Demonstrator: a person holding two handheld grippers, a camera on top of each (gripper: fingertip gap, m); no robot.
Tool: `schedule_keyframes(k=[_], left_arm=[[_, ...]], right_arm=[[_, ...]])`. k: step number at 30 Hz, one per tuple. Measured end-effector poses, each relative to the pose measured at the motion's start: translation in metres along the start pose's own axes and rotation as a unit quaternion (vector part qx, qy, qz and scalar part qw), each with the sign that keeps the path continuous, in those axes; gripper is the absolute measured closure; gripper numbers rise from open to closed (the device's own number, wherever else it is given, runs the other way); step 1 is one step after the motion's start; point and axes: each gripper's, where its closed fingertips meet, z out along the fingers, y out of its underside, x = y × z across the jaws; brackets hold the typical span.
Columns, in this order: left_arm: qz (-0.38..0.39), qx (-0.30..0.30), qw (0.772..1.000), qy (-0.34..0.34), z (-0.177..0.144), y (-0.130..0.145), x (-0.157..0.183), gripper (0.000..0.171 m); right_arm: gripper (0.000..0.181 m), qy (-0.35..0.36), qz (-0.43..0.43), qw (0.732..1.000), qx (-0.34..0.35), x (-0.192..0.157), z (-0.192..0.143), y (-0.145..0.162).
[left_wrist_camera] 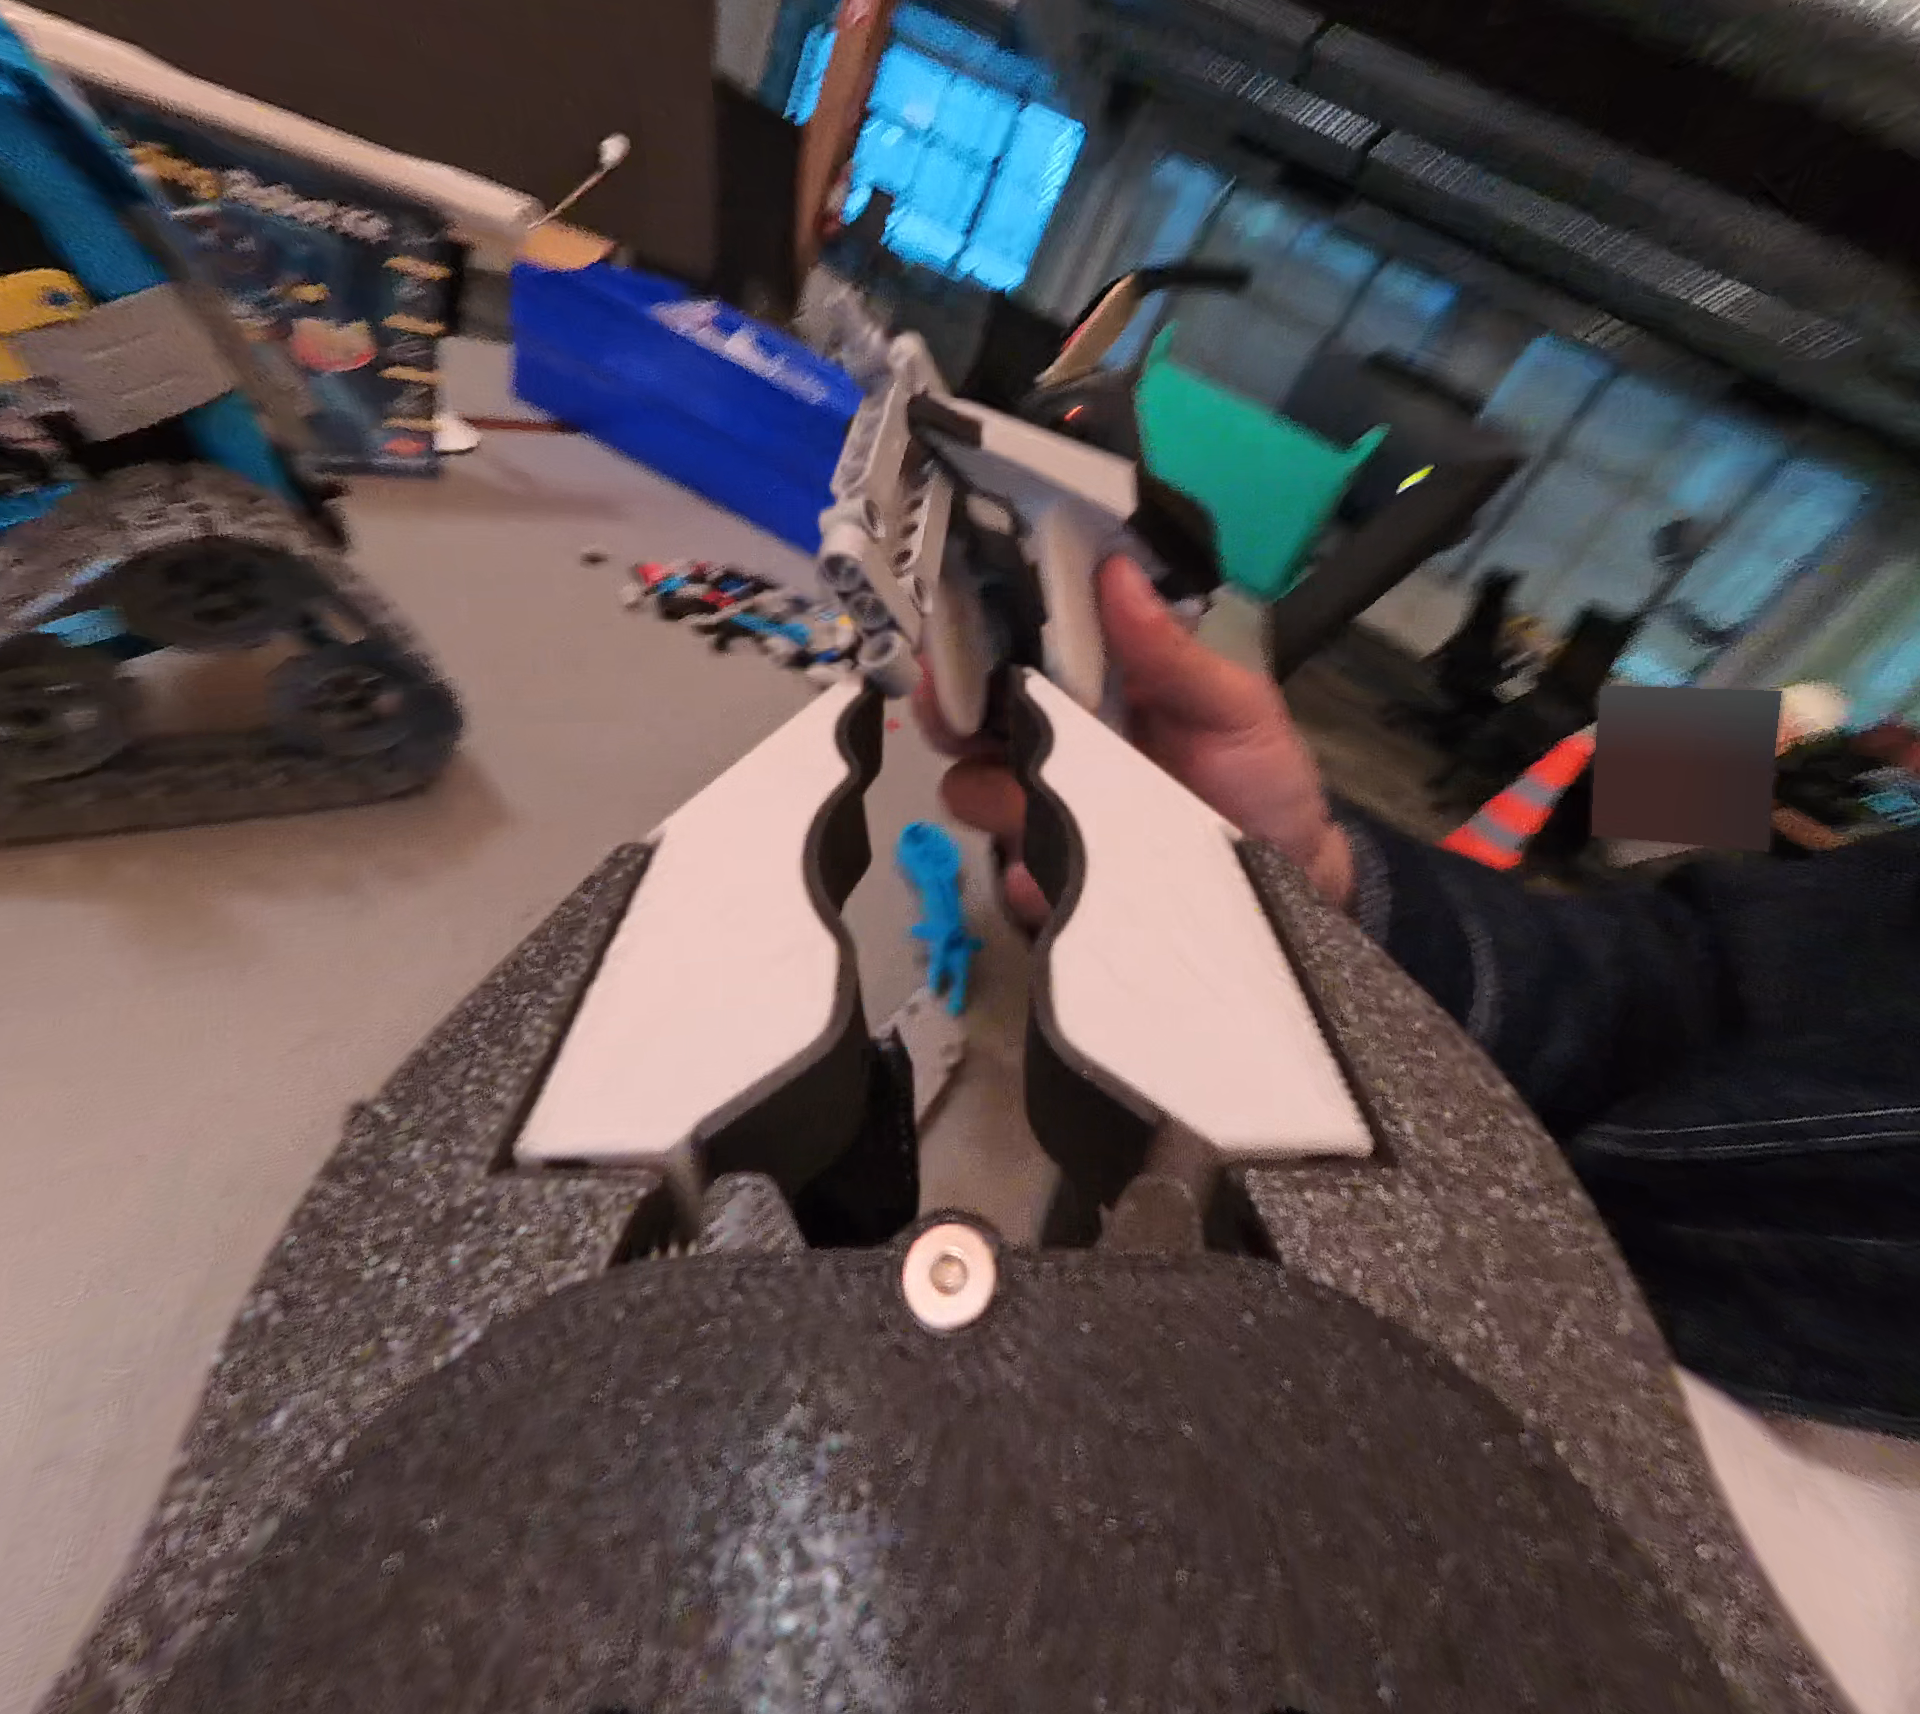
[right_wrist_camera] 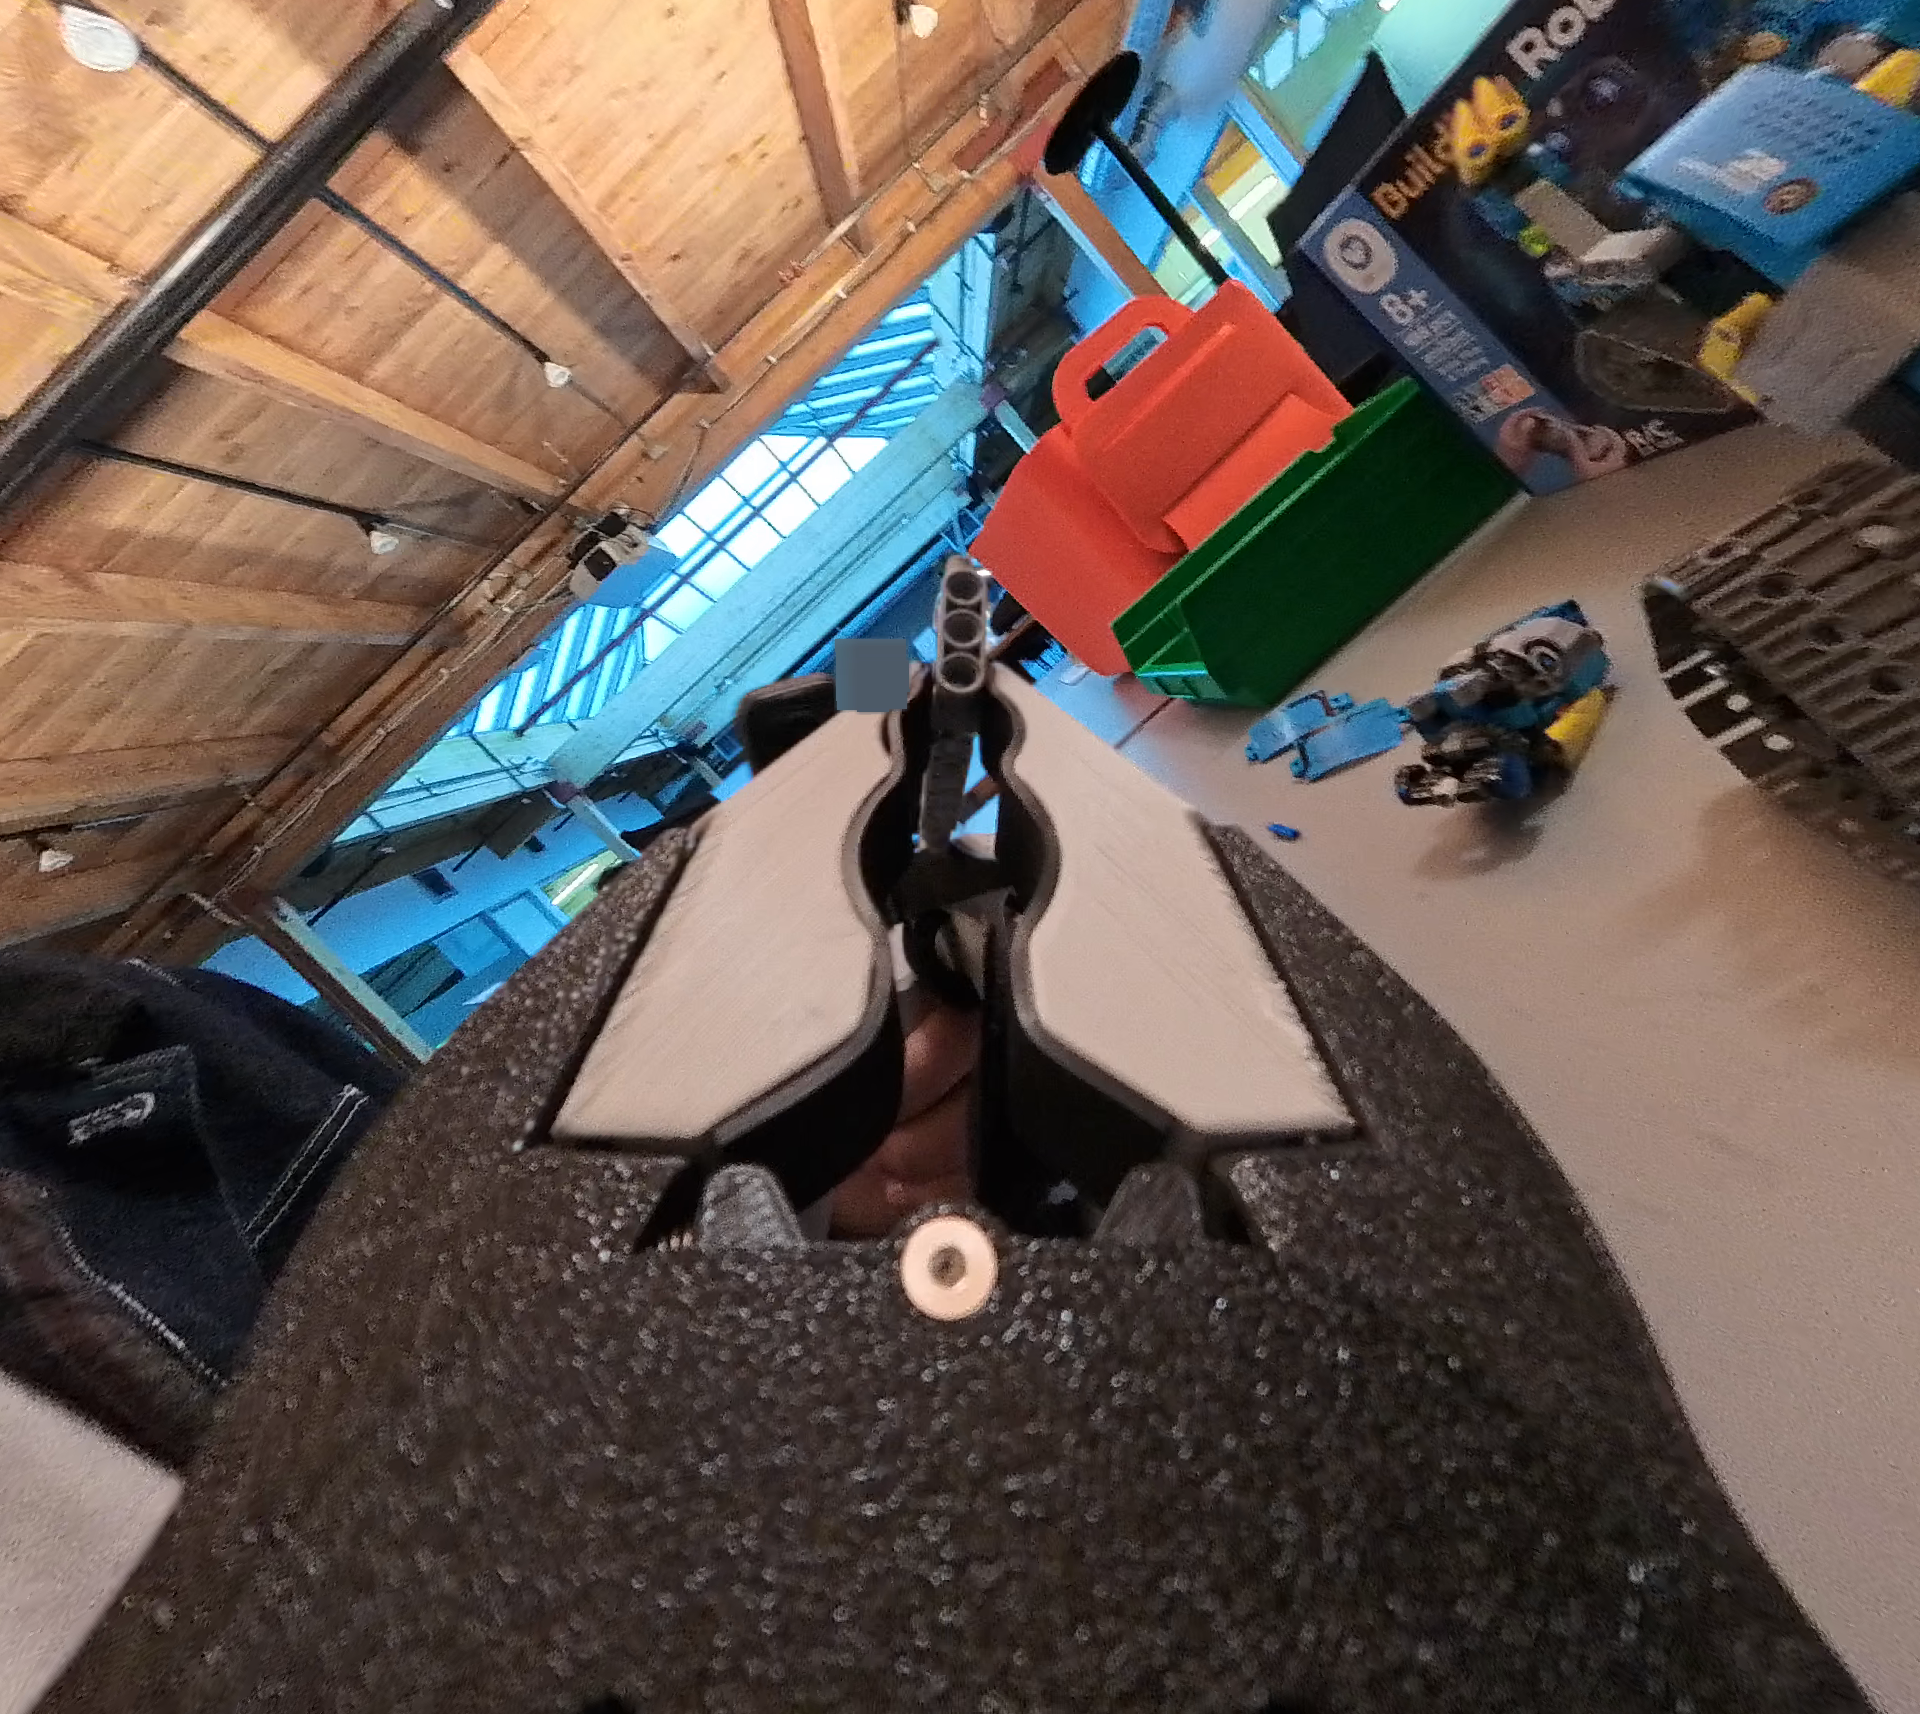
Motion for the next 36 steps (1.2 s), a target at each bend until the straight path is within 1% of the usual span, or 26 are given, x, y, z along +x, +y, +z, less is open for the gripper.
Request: schedule_keyframes(k=[1, 3, 5, 6, 8, 10, 12, 13, 14, 15, 16, 17, 18, 20, 22, 23, 24, 25, 29, 30, 31, 34, 36], left_arm=[[-0.017, 0.023, 0.999, 0.013, -0.004, -0.008, 0.002, 0.152], [-0.048, 0.075, 0.996, 0.026, -0.017, -0.024, -0.002, 0.162], [-0.084, 0.109, 0.989, 0.053, -0.026, -0.036, -0.004, 0.164], [-0.097, 0.121, 0.986, 0.056, -0.029, -0.039, -0.006, 0.165], [-0.104, 0.137, 0.983, 0.062, -0.034, -0.044, -0.008, 0.165], [-0.101, 0.139, 0.983, 0.070, -0.035, -0.046, -0.005, 0.164], [-0.104, 0.140, 0.982, 0.069, -0.035, -0.046, -0.006, 0.164], [-0.107, 0.136, 0.982, 0.070, -0.034, -0.044, -0.005, 0.160], [-0.110, 0.127, 0.983, 0.070, -0.032, -0.041, -0.005, 0.148], [-0.110, 0.114, 0.985, 0.074, -0.028, -0.036, -0.003, 0.144], [-0.109, 0.100, 0.986, 0.083, -0.024, -0.032, 0.001, 0.145], [-0.102, 0.090, 0.987, 0.088, -0.022, -0.029, 0.005, 0.151], [-0.087, 0.090, 0.989, 0.082, -0.021, -0.029, 0.006, 0.163], [-0.059, 0.086, 0.991, 0.078, -0.023, -0.029, 0.009, 0.165], [-0.054, 0.077, 0.993, 0.075, -0.023, -0.027, 0.007, 0.166], [-0.061, 0.078, 0.992, 0.074, -0.024, -0.027, 0.005, 0.165], [-0.070, 0.081, 0.992, 0.073, -0.025, -0.028, 0.002, 0.165], [-0.076, 0.083, 0.991, 0.069, -0.025, -0.028, -0.001, 0.166], [-0.093, 0.071, 0.989, 0.088, -0.023, -0.025, 0.002, 0.166], [-0.093, 0.063, 0.990, 0.088, -0.021, -0.022, 0.002, 0.166], [-0.094, 0.062, 0.989, 0.093, -0.021, -0.022, 0.004, 0.165], [-0.107, 0.065, 0.987, 0.101, -0.020, -0.021, 0.006, 0.165], [-0.098, 0.066, 0.989, 0.087, -0.018, -0.021, 0.004, 0.165]], right_arm=[[0.177, -0.011, -0.006, 1.000, 0.001, -0.005, 0.000, 0.001], [0.176, -0.029, -0.019, 0.999, -0.034, -0.011, 0.001, 0.015], [0.176, -0.036, -0.031, 0.997, -0.060, -0.015, 0.004, 0.028], [0.176, -0.029, -0.039, 0.996, -0.078, -0.013, 0.005, 0.036], [0.176, -0.026, -0.051, 0.991, -0.121, -0.014, 0.007, 0.051], [0.176, -0.025, -0.065, 0.990, -0.126, -0.015, 0.007, 0.053], [0.176, -0.025, -0.058, 0.990, -0.124, -0.014, 0.007, 0.052], [0.176, -0.028, -0.050, 0.992, -0.111, -0.014, 0.007, 0.048], [0.177, -0.038, -0.041, 0.994, -0.094, -0.016, 0.006, 0.043], [0.177, -0.047, -0.036, 0.995, -0.086, -0.018, 0.006, 0.040], [0.176, -0.046, -0.040, 0.994, -0.091, -0.019, 0.007, 0.042], [0.176, -0.038, -0.050, 0.992, -0.105, -0.017, 0.008, 0.047], [0.176, -0.041, -0.058, 0.991, -0.111, -0.018, 0.009, 0.050], [0.173, -0.049, -0.061, 0.991, -0.107, -0.021, 0.009, 0.047], [0.152, -0.046, -0.040, 0.994, -0.086, -0.016, 0.002, 0.032], [0.151, -0.047, -0.023, 0.996, -0.077, -0.012, -0.002, 0.025], [0.156, -0.052, -0.010, 0.995, -0.081, -0.010, -0.006, 0.022], [0.156, -0.061, -0.005, 0.994, -0.086, -0.012, -0.008, 0.022], [0.157, -0.053, -0.036, 0.991, -0.120, -0.013, -0.003, 0.034], [0.164, -0.061, -0.041, 0.990, -0.121, -0.016, -0.002, 0.036], [0.175, -0.065, -0.042, 0.988, -0.133, -0.018, -0.003, 0.039], [0.176, -0.058, -0.070, 0.987, -0.132, -0.019, -0.004, 0.038], [0.177, -0.052, -0.064, 0.988, -0.128, -0.017, -0.003, 0.037]])
